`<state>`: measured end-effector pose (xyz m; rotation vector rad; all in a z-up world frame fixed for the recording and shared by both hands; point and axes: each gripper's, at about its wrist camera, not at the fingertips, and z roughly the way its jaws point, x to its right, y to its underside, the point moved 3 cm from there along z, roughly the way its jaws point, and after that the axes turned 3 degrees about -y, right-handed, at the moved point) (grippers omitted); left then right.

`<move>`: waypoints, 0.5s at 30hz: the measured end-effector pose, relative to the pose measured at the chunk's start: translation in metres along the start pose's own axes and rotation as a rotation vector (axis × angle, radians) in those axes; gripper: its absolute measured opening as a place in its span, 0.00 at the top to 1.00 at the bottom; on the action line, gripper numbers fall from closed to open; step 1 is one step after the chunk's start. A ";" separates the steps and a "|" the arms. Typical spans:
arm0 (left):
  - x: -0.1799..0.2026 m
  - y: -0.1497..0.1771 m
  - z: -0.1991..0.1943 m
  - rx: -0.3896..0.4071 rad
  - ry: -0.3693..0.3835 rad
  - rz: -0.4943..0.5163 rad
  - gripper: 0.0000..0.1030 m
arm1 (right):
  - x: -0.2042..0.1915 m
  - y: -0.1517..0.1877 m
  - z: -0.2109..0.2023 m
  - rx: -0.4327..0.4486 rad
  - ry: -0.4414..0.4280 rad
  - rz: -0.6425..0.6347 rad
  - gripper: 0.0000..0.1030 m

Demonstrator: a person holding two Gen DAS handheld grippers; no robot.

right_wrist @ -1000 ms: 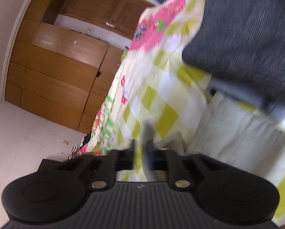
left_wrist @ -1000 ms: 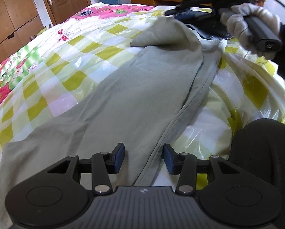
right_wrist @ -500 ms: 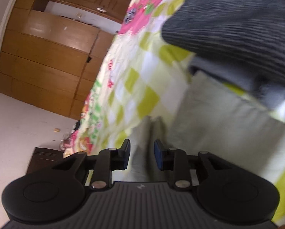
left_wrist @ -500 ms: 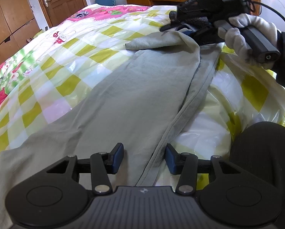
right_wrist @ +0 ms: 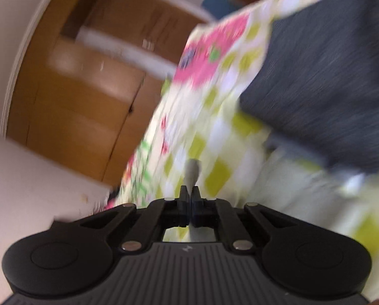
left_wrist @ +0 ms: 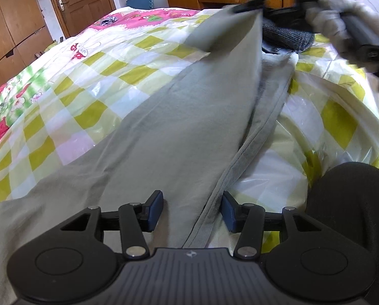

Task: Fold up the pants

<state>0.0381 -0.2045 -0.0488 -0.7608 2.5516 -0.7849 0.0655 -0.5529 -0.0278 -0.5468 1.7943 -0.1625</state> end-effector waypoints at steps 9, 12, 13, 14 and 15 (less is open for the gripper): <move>0.004 -0.002 -0.001 -0.004 -0.015 0.017 0.40 | 0.056 0.016 -0.042 0.031 0.161 0.090 0.96; 0.005 -0.003 -0.001 -0.007 -0.018 0.025 0.40 | 0.063 0.019 -0.035 0.008 0.135 0.141 0.91; 0.005 -0.003 -0.001 -0.007 -0.019 0.028 0.40 | 0.065 0.017 -0.031 0.004 0.135 0.151 0.91; 0.006 -0.003 -0.001 -0.007 -0.019 0.030 0.40 | 0.065 0.015 -0.028 0.004 0.146 0.146 0.89; 0.006 -0.003 -0.001 -0.007 -0.020 0.030 0.40 | 0.065 0.012 -0.026 0.006 0.154 0.135 0.88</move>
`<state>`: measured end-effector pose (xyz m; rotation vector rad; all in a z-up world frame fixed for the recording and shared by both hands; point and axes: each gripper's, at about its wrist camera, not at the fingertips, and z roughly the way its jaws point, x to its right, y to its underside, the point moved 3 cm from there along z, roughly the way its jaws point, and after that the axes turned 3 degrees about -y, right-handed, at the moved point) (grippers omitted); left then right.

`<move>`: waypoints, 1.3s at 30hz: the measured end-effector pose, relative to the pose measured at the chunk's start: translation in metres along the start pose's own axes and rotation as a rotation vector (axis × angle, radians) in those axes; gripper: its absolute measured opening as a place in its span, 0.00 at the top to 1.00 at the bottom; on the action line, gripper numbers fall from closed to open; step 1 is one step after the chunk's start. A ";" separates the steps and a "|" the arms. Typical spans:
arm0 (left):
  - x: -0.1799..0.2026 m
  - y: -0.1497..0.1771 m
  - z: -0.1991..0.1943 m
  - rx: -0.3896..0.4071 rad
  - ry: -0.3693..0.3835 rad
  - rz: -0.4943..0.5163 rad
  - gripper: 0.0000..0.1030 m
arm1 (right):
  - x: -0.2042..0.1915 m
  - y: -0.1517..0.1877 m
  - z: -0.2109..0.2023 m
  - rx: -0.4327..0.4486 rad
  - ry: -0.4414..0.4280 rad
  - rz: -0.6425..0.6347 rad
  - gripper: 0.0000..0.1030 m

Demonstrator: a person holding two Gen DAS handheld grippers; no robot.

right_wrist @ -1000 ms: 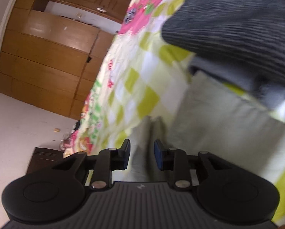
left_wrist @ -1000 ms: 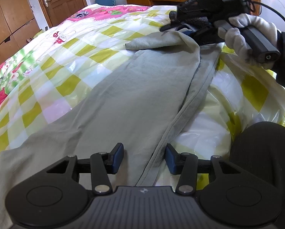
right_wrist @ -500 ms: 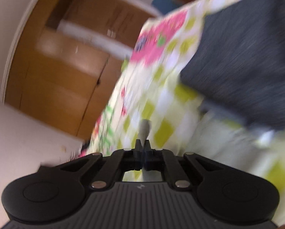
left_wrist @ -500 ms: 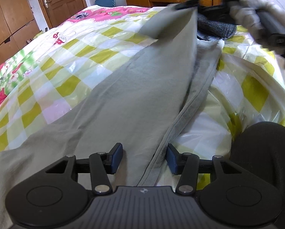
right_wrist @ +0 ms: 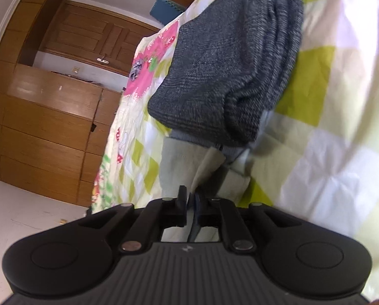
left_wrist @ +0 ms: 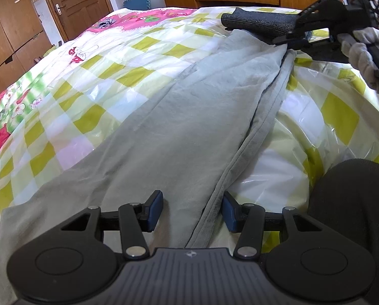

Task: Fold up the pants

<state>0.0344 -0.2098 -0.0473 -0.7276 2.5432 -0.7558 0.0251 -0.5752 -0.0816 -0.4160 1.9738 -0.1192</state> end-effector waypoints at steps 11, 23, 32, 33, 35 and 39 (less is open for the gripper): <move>-0.003 0.002 -0.001 0.012 0.007 -0.009 0.39 | 0.010 0.015 -0.046 0.084 0.065 0.015 0.73; -0.002 0.004 -0.002 0.009 -0.005 -0.006 0.39 | 0.007 0.020 0.002 0.051 0.047 0.026 0.92; 0.005 0.009 -0.011 0.020 0.026 0.019 0.39 | 0.005 0.001 -0.031 0.135 0.069 -0.011 0.95; 0.007 0.010 -0.010 0.020 0.022 0.025 0.39 | 0.010 0.001 -0.029 0.105 0.105 -0.008 0.95; 0.007 0.012 -0.010 0.017 0.022 0.016 0.39 | 0.016 0.005 -0.029 0.085 0.121 0.006 0.91; 0.004 0.015 -0.019 0.025 0.026 0.018 0.39 | 0.016 0.013 -0.036 0.069 0.062 0.048 0.69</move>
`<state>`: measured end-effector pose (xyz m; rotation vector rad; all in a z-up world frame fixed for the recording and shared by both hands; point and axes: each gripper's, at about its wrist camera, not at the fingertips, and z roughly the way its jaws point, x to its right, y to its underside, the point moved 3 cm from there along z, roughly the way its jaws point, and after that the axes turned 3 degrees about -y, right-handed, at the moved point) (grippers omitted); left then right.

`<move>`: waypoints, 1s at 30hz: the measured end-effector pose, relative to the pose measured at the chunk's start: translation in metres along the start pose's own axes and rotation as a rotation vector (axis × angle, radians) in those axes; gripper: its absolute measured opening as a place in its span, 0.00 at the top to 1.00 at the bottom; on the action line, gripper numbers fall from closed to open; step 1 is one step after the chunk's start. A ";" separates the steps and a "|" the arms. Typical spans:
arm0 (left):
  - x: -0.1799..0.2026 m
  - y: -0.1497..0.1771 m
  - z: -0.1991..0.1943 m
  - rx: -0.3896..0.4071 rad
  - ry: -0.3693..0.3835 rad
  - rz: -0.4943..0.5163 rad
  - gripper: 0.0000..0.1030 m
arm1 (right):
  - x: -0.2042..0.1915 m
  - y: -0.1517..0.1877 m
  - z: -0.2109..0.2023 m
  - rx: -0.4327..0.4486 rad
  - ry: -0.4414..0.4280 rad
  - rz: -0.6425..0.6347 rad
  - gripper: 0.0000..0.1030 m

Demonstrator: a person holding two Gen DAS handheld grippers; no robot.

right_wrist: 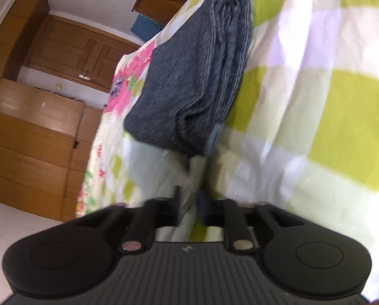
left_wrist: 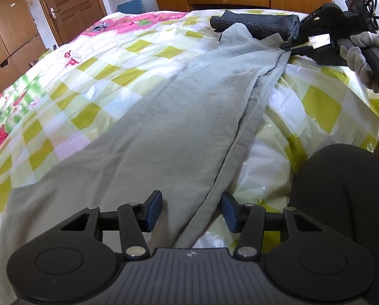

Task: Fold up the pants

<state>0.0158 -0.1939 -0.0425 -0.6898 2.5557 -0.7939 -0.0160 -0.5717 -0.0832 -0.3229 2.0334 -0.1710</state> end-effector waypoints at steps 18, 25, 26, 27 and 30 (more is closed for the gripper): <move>-0.022 0.038 -0.039 0.049 -0.063 -0.071 0.39 | -0.085 0.130 0.019 -0.381 -0.075 -0.241 0.55; -0.035 0.040 -0.034 0.074 -0.072 -0.117 0.39 | -0.079 0.127 0.035 -0.342 0.013 -0.164 0.61; -0.034 0.040 -0.033 0.079 -0.069 -0.119 0.39 | -0.079 0.123 0.035 -0.328 0.024 -0.182 0.61; -0.034 0.040 -0.032 0.082 -0.064 -0.120 0.39 | -0.081 0.121 0.034 -0.317 0.036 -0.194 0.61; -0.033 0.038 -0.026 0.086 -0.056 -0.123 0.39 | -0.081 0.118 0.045 -0.310 0.033 -0.186 0.59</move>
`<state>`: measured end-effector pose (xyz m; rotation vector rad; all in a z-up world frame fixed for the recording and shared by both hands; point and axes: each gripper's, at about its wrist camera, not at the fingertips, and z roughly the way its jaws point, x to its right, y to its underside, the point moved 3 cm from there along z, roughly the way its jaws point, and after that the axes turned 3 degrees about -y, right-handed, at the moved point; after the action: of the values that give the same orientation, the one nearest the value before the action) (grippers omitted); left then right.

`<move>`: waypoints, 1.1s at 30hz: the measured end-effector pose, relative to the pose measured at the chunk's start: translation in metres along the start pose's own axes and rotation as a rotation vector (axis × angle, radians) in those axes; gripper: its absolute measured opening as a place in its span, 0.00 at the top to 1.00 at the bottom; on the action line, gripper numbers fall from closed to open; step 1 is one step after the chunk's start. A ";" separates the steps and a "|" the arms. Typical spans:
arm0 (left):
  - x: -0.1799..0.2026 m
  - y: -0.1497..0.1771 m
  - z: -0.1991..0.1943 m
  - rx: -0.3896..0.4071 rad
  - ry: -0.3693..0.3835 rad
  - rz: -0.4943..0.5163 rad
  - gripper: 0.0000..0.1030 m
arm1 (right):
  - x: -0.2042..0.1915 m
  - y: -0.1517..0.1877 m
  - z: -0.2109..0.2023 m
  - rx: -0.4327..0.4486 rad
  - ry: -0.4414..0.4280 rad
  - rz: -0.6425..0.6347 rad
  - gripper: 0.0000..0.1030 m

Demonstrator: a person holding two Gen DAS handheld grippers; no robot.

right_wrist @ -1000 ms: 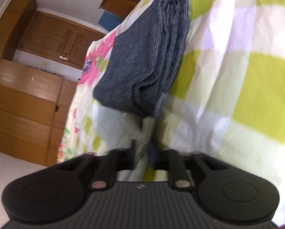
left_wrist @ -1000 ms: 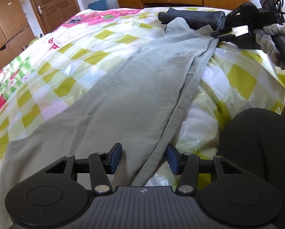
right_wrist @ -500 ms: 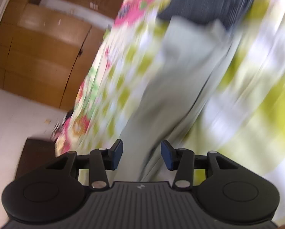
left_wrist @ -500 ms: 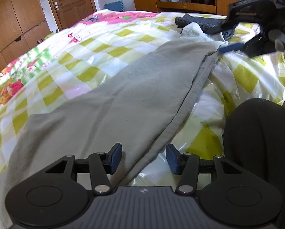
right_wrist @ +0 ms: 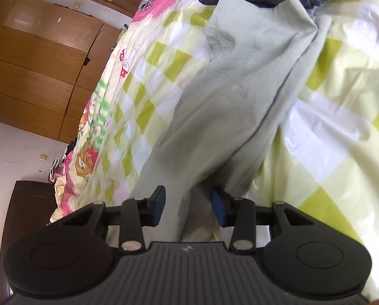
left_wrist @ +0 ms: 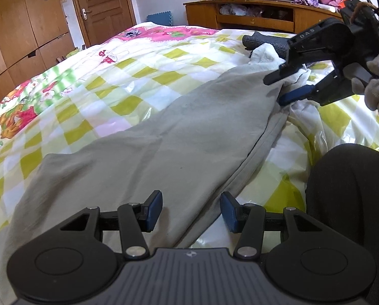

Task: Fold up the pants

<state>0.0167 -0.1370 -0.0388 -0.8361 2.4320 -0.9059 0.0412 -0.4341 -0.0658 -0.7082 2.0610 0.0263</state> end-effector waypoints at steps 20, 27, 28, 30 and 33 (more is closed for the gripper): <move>-0.002 0.006 -0.009 -0.056 -0.033 0.070 0.79 | 0.000 0.007 -0.015 -0.010 -0.058 -0.031 0.96; -0.005 0.013 -0.013 -0.058 -0.044 0.048 0.76 | 0.020 0.007 -0.010 -0.018 -0.034 0.022 0.92; -0.008 0.013 -0.017 -0.054 -0.044 0.038 0.74 | 0.020 0.005 -0.015 0.001 -0.027 0.014 0.90; -0.014 0.016 -0.023 -0.047 -0.060 0.017 0.72 | 0.023 -0.001 -0.028 0.041 -0.007 0.012 0.82; -0.026 0.022 -0.029 -0.043 -0.085 -0.023 0.68 | 0.030 -0.009 -0.043 0.094 0.006 0.038 0.71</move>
<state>0.0110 -0.0932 -0.0294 -0.9008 2.3808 -0.8112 0.0002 -0.4682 -0.0624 -0.6117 2.0672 -0.0513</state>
